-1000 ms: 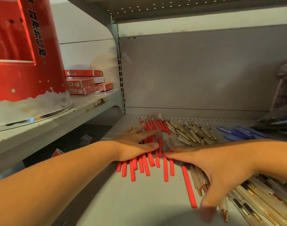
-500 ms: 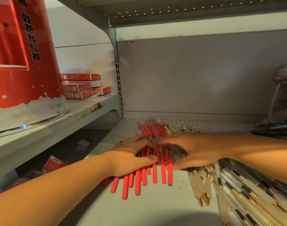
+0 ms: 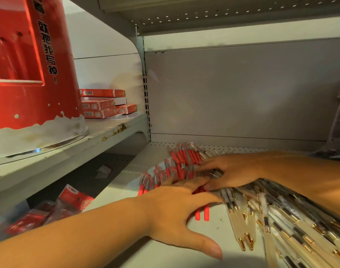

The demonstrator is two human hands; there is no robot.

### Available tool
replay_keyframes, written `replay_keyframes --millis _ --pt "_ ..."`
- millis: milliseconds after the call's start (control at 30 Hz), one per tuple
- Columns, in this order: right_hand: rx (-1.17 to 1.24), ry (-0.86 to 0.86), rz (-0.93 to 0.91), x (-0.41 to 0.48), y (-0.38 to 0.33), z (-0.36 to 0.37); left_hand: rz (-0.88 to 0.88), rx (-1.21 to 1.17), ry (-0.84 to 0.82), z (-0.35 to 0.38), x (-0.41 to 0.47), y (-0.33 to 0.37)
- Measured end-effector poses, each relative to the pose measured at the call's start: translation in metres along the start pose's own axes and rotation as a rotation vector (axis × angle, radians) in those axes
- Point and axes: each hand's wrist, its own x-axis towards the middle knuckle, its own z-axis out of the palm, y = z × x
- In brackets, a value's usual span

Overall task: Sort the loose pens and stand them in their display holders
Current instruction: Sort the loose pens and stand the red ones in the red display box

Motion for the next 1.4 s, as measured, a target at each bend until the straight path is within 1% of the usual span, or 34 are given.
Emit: replay_keyframes --millis 67,133,200,267,333,500,700,767,833,900,967,1000,1033,1133,1167,1200,1267,1333,1400 --pt "0.069 0.038 -0.035 0.000 -0.002 0.001 -0.020 -0.004 0.009 0.000 0.001 -0.001" --pt "0.112 0.031 -0.059 0.000 -0.005 0.000 -0.036 0.016 0.017 0.001 0.000 -0.001" --pt "0.171 0.026 -0.048 0.004 -0.007 -0.004 -0.065 0.021 0.025 0.003 0.001 0.000" --pt "0.233 0.084 -0.011 0.012 -0.006 -0.009 -0.079 0.014 0.031 0.003 0.001 0.002" --pt "0.216 0.132 0.025 0.022 -0.010 -0.013 -0.079 0.016 0.037 0.002 0.001 0.003" --pt "0.111 0.025 -0.012 0.036 -0.023 -0.004 -0.081 0.051 0.086 0.000 0.000 0.002" --pt "0.140 0.006 -0.097 0.010 -0.034 -0.003 -0.047 0.093 0.140 -0.002 0.001 -0.002" --pt "0.118 -0.002 -0.097 0.008 -0.032 -0.007 -0.037 0.116 0.157 0.000 0.001 -0.003" --pt "0.132 0.049 -0.062 0.014 -0.028 -0.015 -0.040 0.119 0.159 0.001 0.000 -0.003" --pt "0.176 0.168 -0.008 0.027 -0.022 -0.024 -0.022 0.077 0.170 0.000 0.000 -0.002" --pt "0.166 0.266 0.081 0.045 -0.014 -0.031 0.009 0.034 0.224 -0.005 -0.001 -0.002" --pt "0.157 0.274 0.128 0.054 -0.012 -0.032 -0.007 0.027 0.263 -0.009 0.001 -0.003" --pt "0.148 0.260 0.172 0.063 -0.010 -0.032 -0.071 0.021 0.297 -0.012 0.002 -0.006" --pt "0.126 0.213 0.250 0.086 -0.014 -0.029 -0.404 -0.068 0.338 -0.022 0.011 -0.025" --pt "0.139 0.193 0.265 0.092 -0.017 -0.028 -0.488 -0.117 0.362 -0.024 0.015 -0.034" --pt "0.138 0.170 0.282 0.098 -0.020 -0.028 -0.551 -0.159 0.387 -0.026 0.018 -0.042" --pt "0.061 0.130 0.308 0.107 -0.026 -0.030 -0.635 -0.209 0.409 -0.030 0.025 -0.057" --pt "0.019 0.066 0.338 0.114 -0.028 -0.033 -0.708 -0.228 0.364 -0.033 0.035 -0.070" --pt "0.056 -0.005 0.378 0.117 -0.029 -0.035 -0.782 -0.235 0.308 -0.037 0.047 -0.081"
